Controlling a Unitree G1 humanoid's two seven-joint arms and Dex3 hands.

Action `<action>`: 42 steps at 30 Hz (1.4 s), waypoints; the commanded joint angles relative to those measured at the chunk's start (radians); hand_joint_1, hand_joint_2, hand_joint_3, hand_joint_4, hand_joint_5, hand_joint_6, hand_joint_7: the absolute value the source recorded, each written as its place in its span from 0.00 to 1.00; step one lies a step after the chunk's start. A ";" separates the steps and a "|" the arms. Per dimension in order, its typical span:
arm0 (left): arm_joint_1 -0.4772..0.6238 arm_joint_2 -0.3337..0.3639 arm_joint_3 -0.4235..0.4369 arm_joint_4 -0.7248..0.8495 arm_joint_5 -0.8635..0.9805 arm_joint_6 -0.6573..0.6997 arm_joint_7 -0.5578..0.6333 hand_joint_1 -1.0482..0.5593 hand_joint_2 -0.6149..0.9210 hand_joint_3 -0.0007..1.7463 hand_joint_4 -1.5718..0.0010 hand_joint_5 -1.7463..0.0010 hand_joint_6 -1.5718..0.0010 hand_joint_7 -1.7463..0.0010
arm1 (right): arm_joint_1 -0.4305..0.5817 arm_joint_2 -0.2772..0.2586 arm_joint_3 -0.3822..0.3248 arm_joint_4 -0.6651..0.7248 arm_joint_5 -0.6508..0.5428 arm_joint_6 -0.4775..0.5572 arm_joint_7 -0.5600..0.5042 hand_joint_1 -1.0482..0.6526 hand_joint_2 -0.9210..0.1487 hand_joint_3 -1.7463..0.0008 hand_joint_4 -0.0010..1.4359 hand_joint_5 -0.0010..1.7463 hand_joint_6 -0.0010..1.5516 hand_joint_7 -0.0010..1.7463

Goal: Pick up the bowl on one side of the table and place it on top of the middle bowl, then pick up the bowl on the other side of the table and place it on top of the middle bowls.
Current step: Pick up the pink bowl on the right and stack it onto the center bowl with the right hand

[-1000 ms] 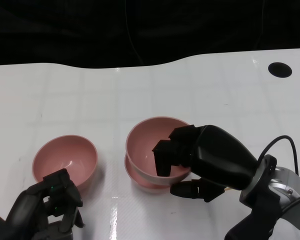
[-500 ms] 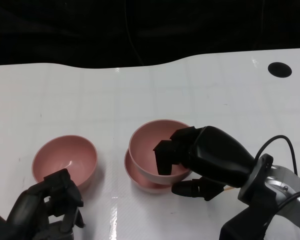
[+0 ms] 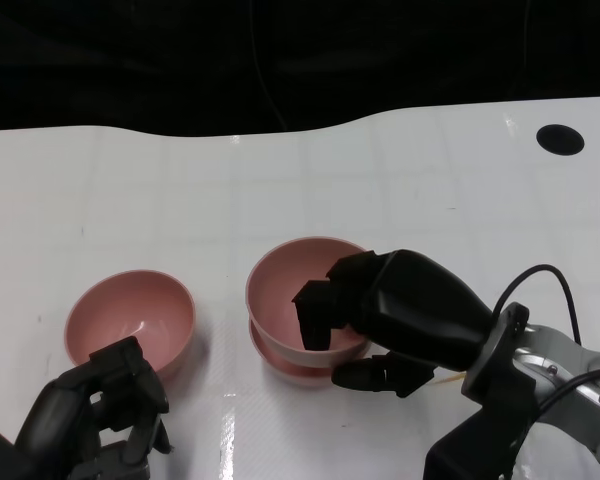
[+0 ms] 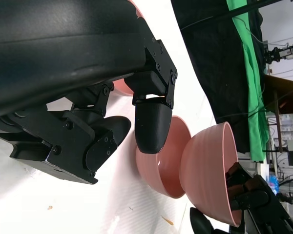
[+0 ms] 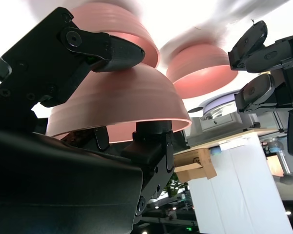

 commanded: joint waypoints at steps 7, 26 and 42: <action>-0.005 0.006 0.003 0.022 -0.010 -0.033 -0.007 0.66 0.82 0.65 0.53 0.00 0.58 0.04 | -0.048 0.004 0.026 0.040 -0.009 0.011 -0.013 0.51 0.26 0.52 0.64 1.00 0.40 1.00; -0.005 0.012 0.005 0.022 0.004 -0.038 0.001 0.65 0.80 0.66 0.53 0.00 0.59 0.02 | -0.083 0.008 0.059 0.193 -0.033 0.001 -0.097 0.52 0.21 0.55 0.62 1.00 0.41 1.00; -0.007 0.011 0.002 0.017 0.017 -0.024 0.011 0.64 0.78 0.68 0.51 0.00 0.59 0.03 | -0.113 0.011 0.102 0.284 -0.051 -0.007 -0.147 0.52 0.20 0.55 0.60 1.00 0.39 1.00</action>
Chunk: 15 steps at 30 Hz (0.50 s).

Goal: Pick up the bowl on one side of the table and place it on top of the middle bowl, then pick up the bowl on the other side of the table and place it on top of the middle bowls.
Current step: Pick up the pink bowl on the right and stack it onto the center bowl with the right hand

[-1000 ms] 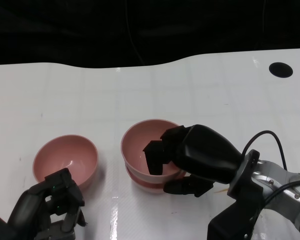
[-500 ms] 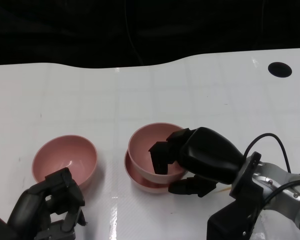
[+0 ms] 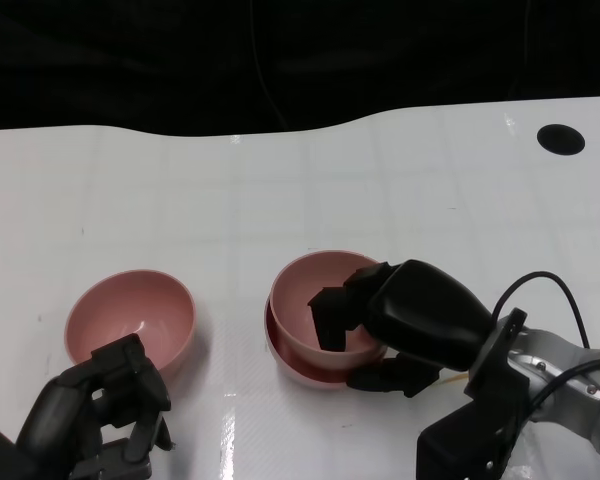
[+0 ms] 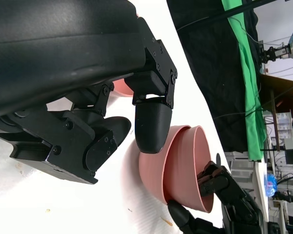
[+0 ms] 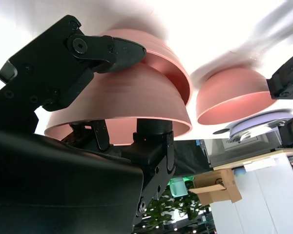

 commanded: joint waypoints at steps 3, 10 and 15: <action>0.007 0.012 0.001 -0.007 0.010 0.012 0.016 0.63 0.78 0.67 0.52 0.00 0.59 0.03 | -0.018 -0.003 0.014 0.007 -0.010 -0.004 -0.018 0.51 0.18 0.56 0.60 1.00 0.39 1.00; 0.009 0.007 -0.003 -0.009 0.000 0.010 0.013 0.64 0.78 0.68 0.52 0.00 0.59 0.03 | -0.021 -0.004 0.021 0.008 -0.008 -0.003 -0.012 0.51 0.16 0.58 0.60 1.00 0.39 1.00; 0.013 0.004 -0.003 -0.027 -0.001 0.041 0.022 0.63 0.78 0.68 0.53 0.00 0.59 0.03 | -0.024 -0.004 0.025 0.014 -0.009 -0.004 -0.018 0.52 0.16 0.59 0.59 1.00 0.38 1.00</action>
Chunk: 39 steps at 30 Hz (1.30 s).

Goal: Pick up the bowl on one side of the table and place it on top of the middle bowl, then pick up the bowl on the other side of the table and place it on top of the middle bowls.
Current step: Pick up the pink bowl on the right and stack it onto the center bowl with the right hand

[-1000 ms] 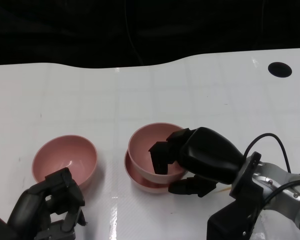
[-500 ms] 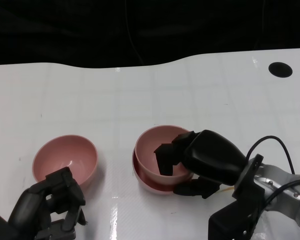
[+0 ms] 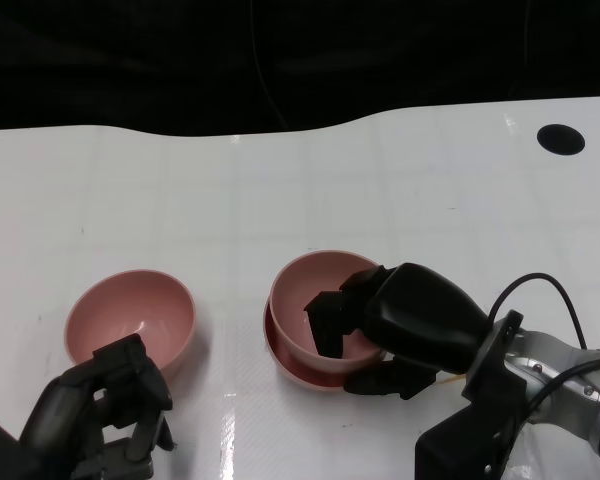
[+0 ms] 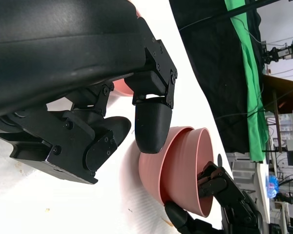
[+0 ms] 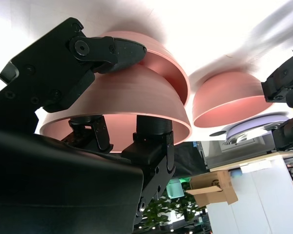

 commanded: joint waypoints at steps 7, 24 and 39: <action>0.007 0.005 -0.001 -0.008 -0.005 0.007 0.001 0.64 0.79 0.67 0.53 0.00 0.59 0.02 | -0.015 -0.015 0.002 0.011 -0.002 0.003 -0.001 0.41 0.02 0.76 0.57 0.91 0.61 0.32; -0.003 0.006 -0.011 0.016 0.019 -0.030 0.013 0.64 0.81 0.64 0.52 0.00 0.59 0.04 | 0.001 -0.048 0.009 -0.045 -0.023 0.056 0.049 0.14 0.00 0.77 0.47 0.00 0.38 0.00; -0.012 0.004 -0.005 0.032 0.016 -0.033 0.006 0.64 0.82 0.63 0.52 0.00 0.58 0.04 | 0.025 -0.065 0.021 -0.087 -0.069 0.119 0.015 0.12 0.00 0.72 0.26 0.00 0.29 0.00</action>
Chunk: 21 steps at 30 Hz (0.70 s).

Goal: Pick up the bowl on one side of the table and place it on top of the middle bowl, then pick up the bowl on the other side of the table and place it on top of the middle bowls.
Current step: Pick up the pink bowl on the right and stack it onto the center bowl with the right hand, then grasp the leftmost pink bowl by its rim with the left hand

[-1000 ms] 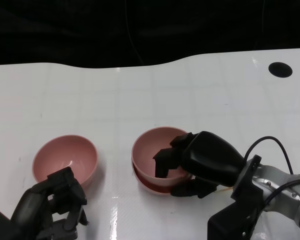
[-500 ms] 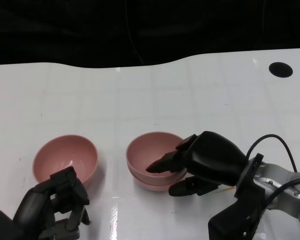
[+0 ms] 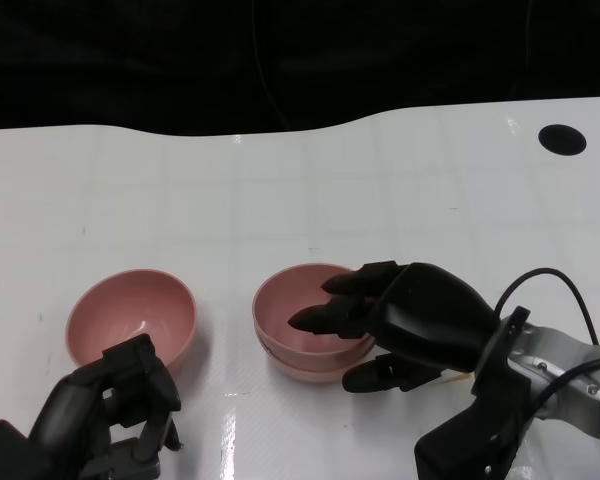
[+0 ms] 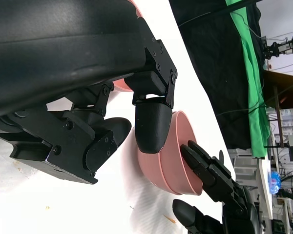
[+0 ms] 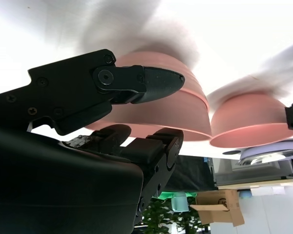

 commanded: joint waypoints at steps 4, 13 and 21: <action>-0.005 0.009 0.008 0.021 -0.010 -0.016 0.002 0.64 0.82 0.63 0.52 0.00 0.58 0.04 | 0.047 -0.041 -0.019 -0.071 0.003 0.023 -0.031 0.13 0.00 0.73 0.29 0.01 0.30 0.00; -0.006 0.009 0.009 0.022 -0.011 -0.014 0.004 0.64 0.81 0.64 0.51 0.00 0.59 0.03 | 0.150 -0.110 -0.109 -0.227 0.058 0.020 -0.040 0.16 0.00 0.75 0.34 0.03 0.32 0.01; -0.011 0.012 0.011 0.030 -0.016 -0.009 0.000 0.63 0.81 0.64 0.53 0.00 0.59 0.04 | 0.289 -0.198 -0.237 -0.373 0.111 0.015 -0.054 0.17 0.00 0.76 0.36 0.03 0.33 0.01</action>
